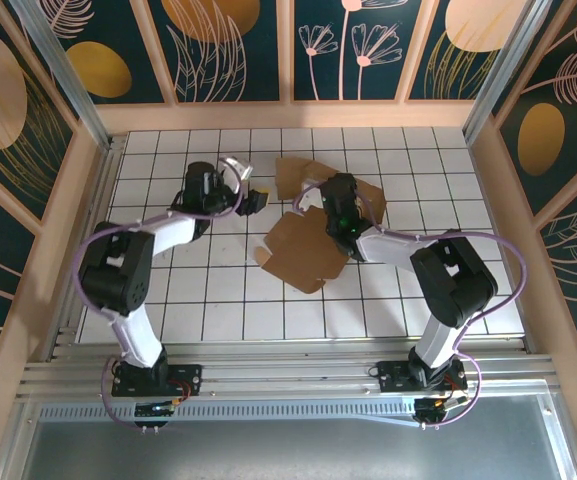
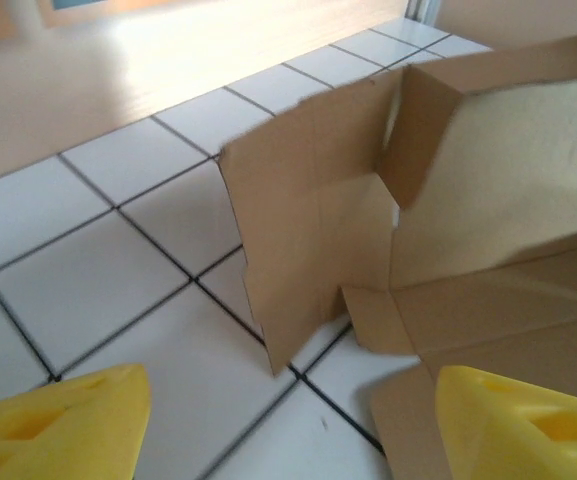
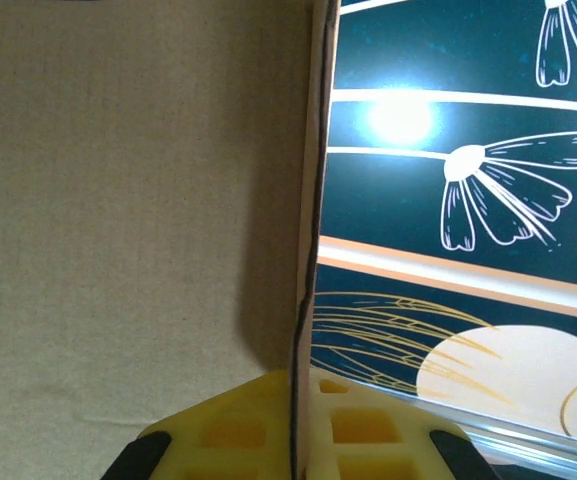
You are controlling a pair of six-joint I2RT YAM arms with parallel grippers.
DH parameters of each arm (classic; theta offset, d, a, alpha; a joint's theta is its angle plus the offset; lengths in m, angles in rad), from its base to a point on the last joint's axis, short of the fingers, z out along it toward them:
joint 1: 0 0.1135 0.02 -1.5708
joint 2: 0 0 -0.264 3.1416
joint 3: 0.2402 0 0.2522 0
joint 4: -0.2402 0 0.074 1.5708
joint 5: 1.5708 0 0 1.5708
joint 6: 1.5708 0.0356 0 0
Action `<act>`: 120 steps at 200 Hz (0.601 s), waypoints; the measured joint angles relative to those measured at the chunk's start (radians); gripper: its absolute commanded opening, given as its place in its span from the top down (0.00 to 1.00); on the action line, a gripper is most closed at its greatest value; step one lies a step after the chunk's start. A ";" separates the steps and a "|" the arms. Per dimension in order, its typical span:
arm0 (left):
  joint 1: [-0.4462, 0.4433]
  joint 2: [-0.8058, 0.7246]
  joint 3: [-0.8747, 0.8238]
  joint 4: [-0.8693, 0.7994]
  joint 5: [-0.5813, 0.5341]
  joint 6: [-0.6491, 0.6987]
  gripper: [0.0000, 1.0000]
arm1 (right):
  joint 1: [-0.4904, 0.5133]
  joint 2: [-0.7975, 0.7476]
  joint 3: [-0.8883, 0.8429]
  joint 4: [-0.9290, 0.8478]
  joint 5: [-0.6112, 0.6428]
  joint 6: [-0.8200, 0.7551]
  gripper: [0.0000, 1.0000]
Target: Fold the paper box
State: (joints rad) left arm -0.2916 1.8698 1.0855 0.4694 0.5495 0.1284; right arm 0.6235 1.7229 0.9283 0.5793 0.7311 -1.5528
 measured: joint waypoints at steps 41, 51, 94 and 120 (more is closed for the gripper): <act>0.014 0.147 0.215 -0.064 0.133 -0.024 0.13 | 0.001 0.000 -0.038 0.105 -0.018 -0.071 0.92; 0.014 0.164 0.238 -0.075 0.152 -0.025 0.11 | 0.002 0.000 -0.041 0.119 -0.022 -0.076 0.92; -0.005 0.324 0.469 -0.188 0.169 -0.026 0.10 | 0.007 0.000 -0.042 0.136 -0.026 -0.084 0.92; -0.019 0.398 0.560 -0.253 0.196 -0.013 0.18 | 0.008 0.000 -0.042 0.136 -0.026 -0.083 0.92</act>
State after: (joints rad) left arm -0.3103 2.2681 1.6455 0.2165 0.7460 0.1150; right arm 0.6319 1.7229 0.8867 0.7155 0.7048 -1.6360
